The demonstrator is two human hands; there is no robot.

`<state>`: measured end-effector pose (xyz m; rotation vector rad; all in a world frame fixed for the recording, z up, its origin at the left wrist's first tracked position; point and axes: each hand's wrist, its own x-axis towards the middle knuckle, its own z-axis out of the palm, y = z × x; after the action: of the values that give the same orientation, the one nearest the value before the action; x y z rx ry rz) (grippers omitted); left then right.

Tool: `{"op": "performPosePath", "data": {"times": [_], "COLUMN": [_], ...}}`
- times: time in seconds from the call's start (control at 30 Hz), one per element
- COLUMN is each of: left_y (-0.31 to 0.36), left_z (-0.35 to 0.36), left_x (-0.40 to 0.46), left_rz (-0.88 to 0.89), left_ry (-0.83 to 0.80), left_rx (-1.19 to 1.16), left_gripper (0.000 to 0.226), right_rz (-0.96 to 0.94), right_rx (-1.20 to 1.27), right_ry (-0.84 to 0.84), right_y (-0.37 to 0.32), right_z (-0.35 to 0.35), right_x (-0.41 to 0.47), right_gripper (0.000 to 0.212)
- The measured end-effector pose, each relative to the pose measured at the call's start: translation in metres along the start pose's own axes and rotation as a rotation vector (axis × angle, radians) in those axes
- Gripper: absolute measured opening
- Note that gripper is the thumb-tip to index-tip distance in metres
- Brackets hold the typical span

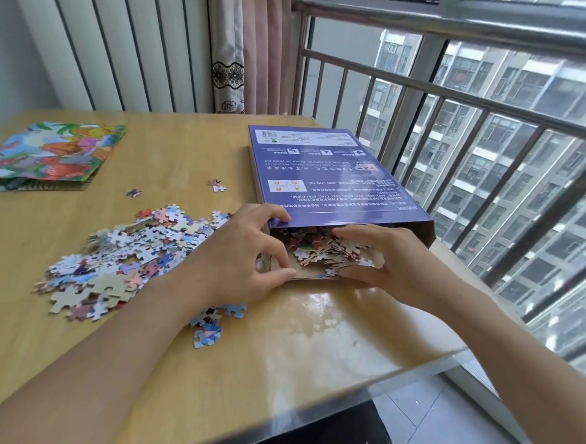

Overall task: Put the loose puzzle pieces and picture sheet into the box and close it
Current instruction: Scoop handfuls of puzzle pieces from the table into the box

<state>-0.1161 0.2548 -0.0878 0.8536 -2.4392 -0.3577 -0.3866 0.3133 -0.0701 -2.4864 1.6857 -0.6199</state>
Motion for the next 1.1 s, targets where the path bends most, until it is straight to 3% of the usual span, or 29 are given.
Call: {"op": "performPosePath", "data": {"times": [0.17,0.3,0.4,0.47,0.57,0.67,0.93,1.1], "left_y": [0.0,0.001,0.002,0.002,0.002,0.003,0.004,0.006], "left_z": [0.001,0.0,-0.002,-0.003,-0.003,-0.002,-0.005,-0.005], "left_x": [0.0,-0.001,-0.001,-0.001,-0.001,0.0,-0.001,0.0], "left_rz": [0.005,0.005,-0.001,-0.002,0.008,0.025,0.021,0.011], "left_ry": [-0.024,-0.039,-0.061,-0.071,-0.076,-0.082,-0.091,-0.11], "left_rx": [-0.012,-0.027,-0.033,-0.03,-0.022,-0.031,-0.053,-0.04], "left_gripper": [0.018,0.018,0.018,0.018,0.014,0.01,0.013,0.007], "right_rz": [0.038,0.107,0.06,0.003,-0.075,-0.106,-0.013,0.084], "right_rx": [0.168,0.393,0.291,0.192,0.231,0.145,-0.074,0.027], "right_ry": [0.187,0.142,0.11,0.125,0.146,-0.028,-0.352,-0.432], "right_y": [-0.004,-0.007,-0.008,-0.012,-0.021,-0.025,-0.032,-0.019], "right_z": [0.01,0.015,0.016,0.017,0.013,0.009,0.006,0.006], "right_x": [-0.011,-0.011,-0.013,-0.017,-0.024,-0.023,-0.006,0.025], "right_gripper": [0.018,0.011,0.007,0.014,0.021,0.029,0.078,0.071]}}
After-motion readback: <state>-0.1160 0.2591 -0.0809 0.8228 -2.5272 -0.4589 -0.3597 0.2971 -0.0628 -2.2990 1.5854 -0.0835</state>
